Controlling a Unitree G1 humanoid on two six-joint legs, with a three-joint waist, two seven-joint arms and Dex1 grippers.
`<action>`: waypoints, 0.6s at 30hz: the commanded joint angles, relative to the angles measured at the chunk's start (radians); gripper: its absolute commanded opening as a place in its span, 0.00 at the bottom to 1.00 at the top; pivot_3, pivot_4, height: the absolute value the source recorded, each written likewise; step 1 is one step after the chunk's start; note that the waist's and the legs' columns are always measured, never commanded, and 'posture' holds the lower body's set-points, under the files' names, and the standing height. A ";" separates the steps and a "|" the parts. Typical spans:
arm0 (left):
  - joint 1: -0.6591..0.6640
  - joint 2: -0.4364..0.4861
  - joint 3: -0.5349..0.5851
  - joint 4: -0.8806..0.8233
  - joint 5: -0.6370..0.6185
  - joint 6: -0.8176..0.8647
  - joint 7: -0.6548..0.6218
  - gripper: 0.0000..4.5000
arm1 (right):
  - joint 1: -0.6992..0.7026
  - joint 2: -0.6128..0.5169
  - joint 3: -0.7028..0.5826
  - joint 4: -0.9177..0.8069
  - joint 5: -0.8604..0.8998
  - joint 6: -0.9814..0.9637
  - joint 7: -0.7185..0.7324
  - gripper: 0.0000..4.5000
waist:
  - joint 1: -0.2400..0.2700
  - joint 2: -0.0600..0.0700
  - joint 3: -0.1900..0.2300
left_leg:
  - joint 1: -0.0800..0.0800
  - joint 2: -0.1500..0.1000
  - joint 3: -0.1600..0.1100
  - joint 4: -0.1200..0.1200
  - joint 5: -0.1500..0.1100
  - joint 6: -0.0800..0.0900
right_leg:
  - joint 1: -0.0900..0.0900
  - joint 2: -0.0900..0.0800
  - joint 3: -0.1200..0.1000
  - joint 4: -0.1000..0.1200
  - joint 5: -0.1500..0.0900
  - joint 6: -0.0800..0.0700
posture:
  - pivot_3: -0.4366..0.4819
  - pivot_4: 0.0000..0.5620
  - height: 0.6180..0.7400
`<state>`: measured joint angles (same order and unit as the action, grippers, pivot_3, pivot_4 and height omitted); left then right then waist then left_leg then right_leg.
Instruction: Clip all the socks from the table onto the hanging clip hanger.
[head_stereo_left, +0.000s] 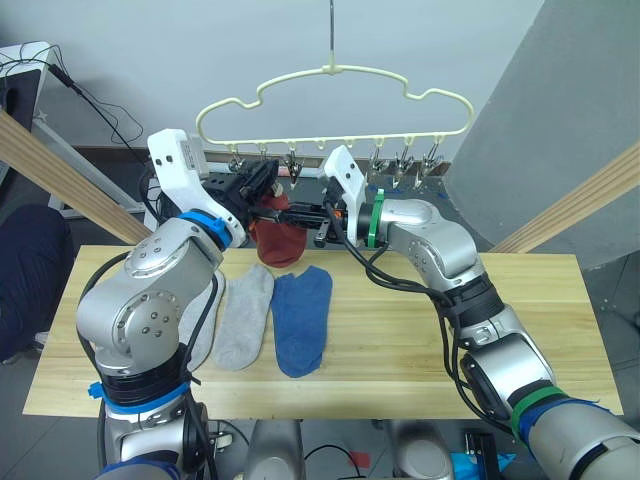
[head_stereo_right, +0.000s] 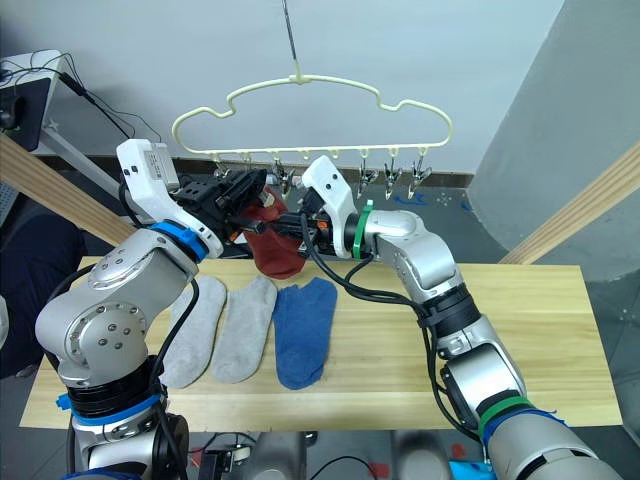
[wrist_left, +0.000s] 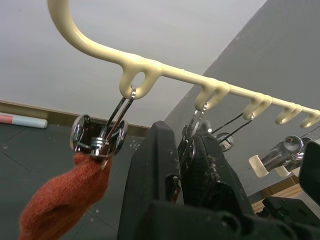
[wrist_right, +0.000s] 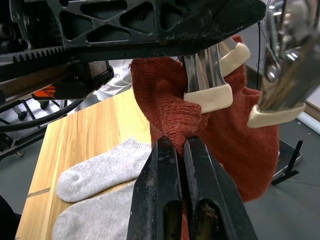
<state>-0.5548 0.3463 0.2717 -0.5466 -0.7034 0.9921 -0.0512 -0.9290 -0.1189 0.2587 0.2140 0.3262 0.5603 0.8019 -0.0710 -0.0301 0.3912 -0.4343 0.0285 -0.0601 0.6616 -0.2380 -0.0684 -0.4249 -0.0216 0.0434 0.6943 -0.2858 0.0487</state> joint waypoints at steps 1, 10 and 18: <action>0.009 0.007 0.001 -0.041 -0.001 -0.020 0.001 0.04 | -0.025 0.012 -0.013 -0.023 -0.001 -0.018 0.008 0.01 | 0.000 0.000 0.000 | 0.000 0.000 0.000 0.000 0.000 0.000 | 0.000 0.000 0.000 0.000 0.000 0.000 | 0.42 0.61 1.00; 0.018 0.009 0.002 -0.047 -0.009 -0.009 0.003 0.62 | -0.018 0.013 -0.015 -0.032 -0.002 -0.011 0.017 0.00 | 0.001 0.000 0.000 | 0.000 0.000 0.000 0.000 0.000 0.000 | 0.000 0.000 0.000 0.001 0.000 0.000 | 0.42 0.61 1.00; 0.036 0.032 -0.012 -0.069 -0.008 -0.012 -0.023 0.62 | -0.009 0.010 -0.011 -0.045 0.001 -0.003 0.023 0.00 | 0.001 0.000 0.000 | 0.000 0.000 0.000 0.000 0.001 -0.001 | 0.000 0.000 0.000 0.002 0.000 0.000 | 0.42 0.62 1.00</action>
<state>-0.5282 0.3598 0.2646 -0.5514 -0.7051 0.9939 -0.0583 -0.9289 -0.1147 0.2577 0.2139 0.3158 0.5608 0.8070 -0.0704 -0.0302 0.3911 -0.4342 0.0285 -0.0601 0.6620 -0.2375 -0.0692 -0.4254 -0.0216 0.0434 0.6958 -0.2858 0.0487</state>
